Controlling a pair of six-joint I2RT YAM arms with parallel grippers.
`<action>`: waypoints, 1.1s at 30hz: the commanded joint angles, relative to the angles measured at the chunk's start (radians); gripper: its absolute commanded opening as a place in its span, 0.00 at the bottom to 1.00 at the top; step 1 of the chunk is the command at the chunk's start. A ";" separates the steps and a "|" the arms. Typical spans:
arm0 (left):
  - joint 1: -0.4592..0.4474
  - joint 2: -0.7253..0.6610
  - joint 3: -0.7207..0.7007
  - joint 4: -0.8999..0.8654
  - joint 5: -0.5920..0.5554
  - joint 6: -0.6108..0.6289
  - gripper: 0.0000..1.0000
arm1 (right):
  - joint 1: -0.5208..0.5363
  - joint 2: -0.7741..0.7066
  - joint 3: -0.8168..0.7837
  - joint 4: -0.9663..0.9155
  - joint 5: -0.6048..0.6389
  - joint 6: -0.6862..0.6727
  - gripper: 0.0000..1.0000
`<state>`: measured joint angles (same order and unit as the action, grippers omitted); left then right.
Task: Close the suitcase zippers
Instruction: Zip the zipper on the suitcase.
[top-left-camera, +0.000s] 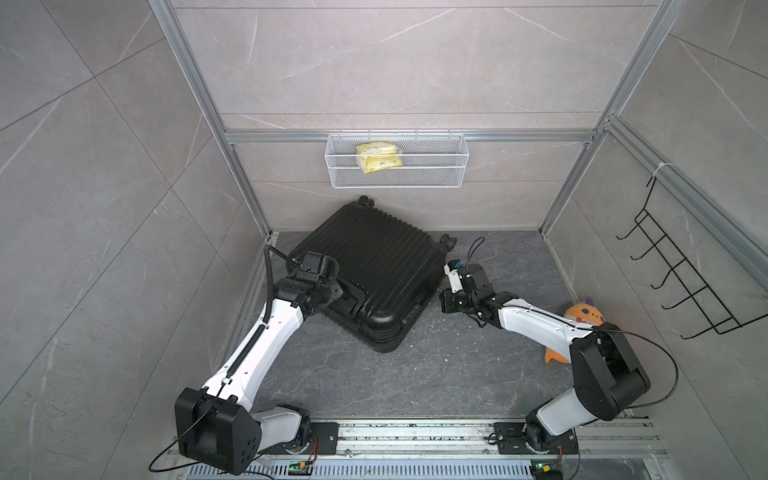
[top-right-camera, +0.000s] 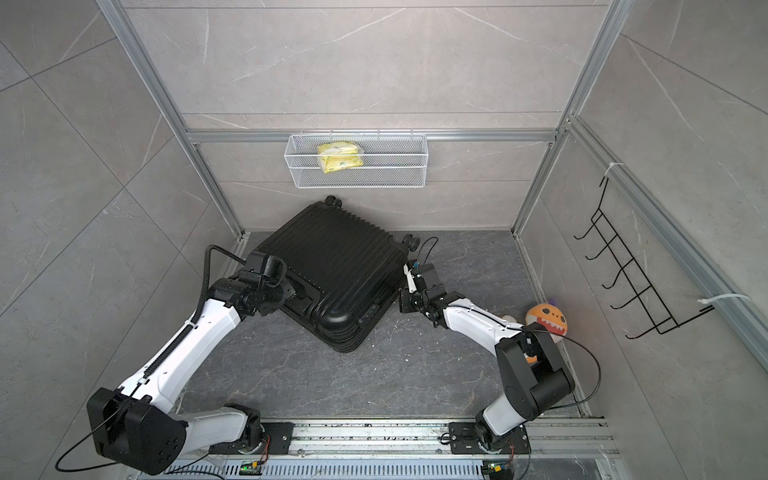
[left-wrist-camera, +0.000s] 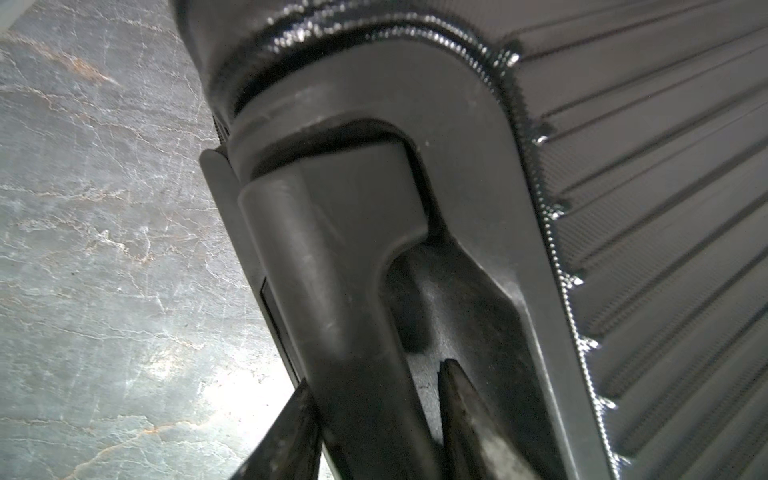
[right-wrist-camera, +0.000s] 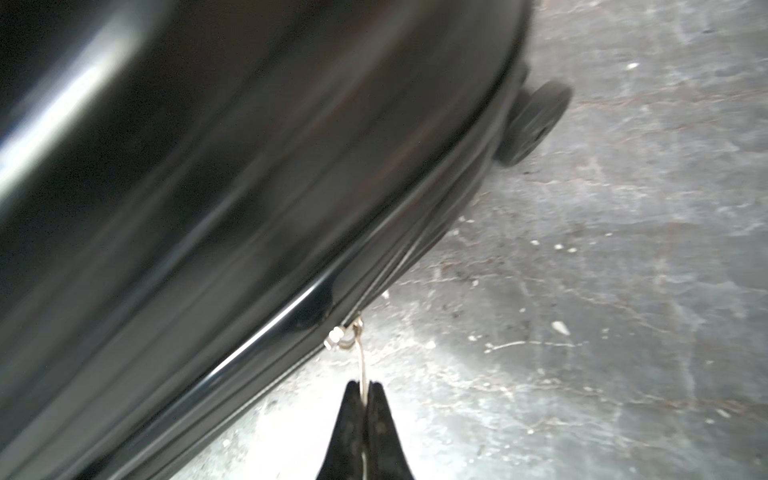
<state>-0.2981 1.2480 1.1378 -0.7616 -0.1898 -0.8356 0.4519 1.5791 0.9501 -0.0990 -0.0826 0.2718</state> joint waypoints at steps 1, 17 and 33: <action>0.032 -0.081 -0.016 -0.166 -0.147 0.326 0.00 | -0.098 0.058 0.000 -0.125 0.195 0.024 0.00; 0.037 -0.098 -0.039 -0.130 0.021 0.492 0.00 | -0.254 0.158 0.159 -0.169 0.043 -0.002 0.00; 0.038 -0.078 -0.082 -0.024 0.298 0.514 0.00 | -0.314 0.341 0.397 -0.240 0.010 -0.012 0.00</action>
<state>-0.2432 1.2026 1.0912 -0.6872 -0.0132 -0.6586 0.2260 1.8385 1.3190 -0.3374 -0.3408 0.2417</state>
